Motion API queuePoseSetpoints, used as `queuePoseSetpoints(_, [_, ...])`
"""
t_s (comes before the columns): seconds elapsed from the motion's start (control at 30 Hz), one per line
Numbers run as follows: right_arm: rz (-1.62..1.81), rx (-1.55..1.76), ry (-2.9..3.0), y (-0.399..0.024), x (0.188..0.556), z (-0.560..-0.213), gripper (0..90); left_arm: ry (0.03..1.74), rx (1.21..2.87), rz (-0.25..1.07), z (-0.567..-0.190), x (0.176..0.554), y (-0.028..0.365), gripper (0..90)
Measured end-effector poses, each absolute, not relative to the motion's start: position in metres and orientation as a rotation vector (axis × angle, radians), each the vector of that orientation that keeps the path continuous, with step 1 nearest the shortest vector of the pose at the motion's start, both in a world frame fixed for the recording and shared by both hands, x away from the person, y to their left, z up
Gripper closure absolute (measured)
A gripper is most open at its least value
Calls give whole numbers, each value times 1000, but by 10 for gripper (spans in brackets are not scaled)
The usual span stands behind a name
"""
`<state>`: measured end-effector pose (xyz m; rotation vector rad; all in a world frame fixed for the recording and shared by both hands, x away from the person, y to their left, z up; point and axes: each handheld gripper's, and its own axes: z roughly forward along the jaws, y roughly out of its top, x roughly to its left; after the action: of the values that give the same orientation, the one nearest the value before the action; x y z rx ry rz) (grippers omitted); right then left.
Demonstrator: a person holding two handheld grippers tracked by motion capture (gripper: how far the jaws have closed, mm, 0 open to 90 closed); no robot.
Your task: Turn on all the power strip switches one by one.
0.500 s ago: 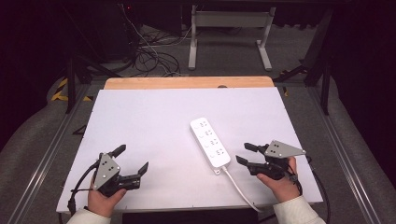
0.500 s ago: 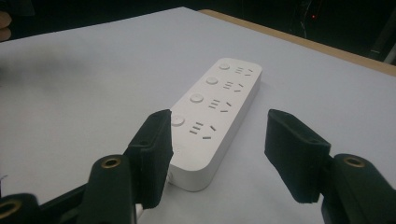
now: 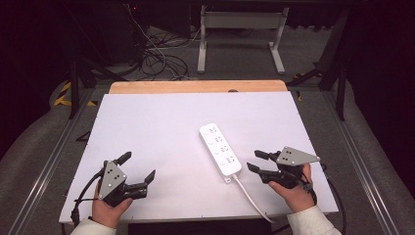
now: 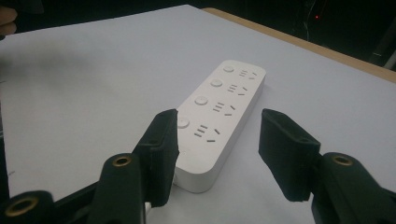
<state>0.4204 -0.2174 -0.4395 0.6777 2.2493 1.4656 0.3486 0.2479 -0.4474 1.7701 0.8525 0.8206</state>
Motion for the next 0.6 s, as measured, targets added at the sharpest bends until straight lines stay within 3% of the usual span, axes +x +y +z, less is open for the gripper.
queuePoseSetpoints(0.27, [1422,673,2287,-212,427,-424,521,860,1770,827,-447,348,248,90])
queuePoseSetpoints(0.6, [1361,667,2378,-191,437,-409,703,866,1768,826,-447,348,248,91])
